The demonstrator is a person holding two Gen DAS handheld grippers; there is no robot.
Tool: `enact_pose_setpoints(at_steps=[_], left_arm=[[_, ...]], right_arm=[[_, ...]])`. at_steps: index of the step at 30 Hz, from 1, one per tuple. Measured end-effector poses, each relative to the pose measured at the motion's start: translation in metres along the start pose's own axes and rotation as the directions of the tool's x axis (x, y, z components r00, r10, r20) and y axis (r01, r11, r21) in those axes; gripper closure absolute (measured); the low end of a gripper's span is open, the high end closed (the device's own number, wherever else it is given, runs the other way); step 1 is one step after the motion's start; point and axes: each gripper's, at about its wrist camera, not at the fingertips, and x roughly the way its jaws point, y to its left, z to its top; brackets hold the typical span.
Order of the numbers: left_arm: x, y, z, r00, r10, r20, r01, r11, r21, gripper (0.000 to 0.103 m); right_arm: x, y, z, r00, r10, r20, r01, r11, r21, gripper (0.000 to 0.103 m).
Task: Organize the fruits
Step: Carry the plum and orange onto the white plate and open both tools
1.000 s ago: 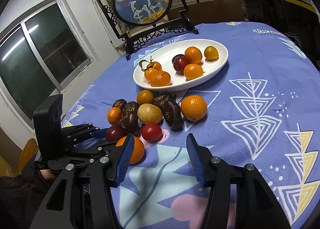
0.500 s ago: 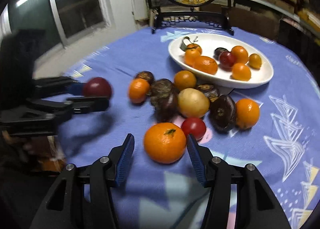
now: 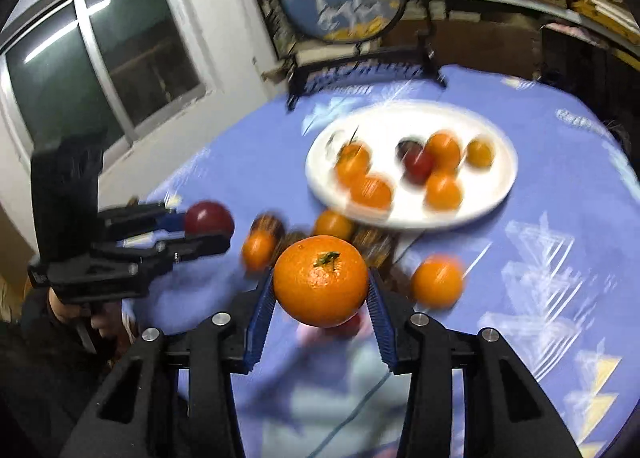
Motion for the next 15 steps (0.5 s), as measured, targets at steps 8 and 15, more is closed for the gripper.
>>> enact_pose_setpoints(at_steps=[8, 15], left_arm=[[0.075, 0.020, 0.086, 1.000, 0.005, -0.029, -0.005, 1.000, -0.012, 0.065], [0.137, 0.029, 0.113, 0.996, 0.006, -0.088, -0.009, 0.999, -0.032, 0.054]], right_arm=[[0.046, -0.052, 0.096, 0.998, -0.035, 0.044, 0.031, 0.997, 0.074, 0.058], [0.106, -0.090, 0.129, 0.998, -0.062, 0.009, 0.060, 0.986, 0.156, 0.052]])
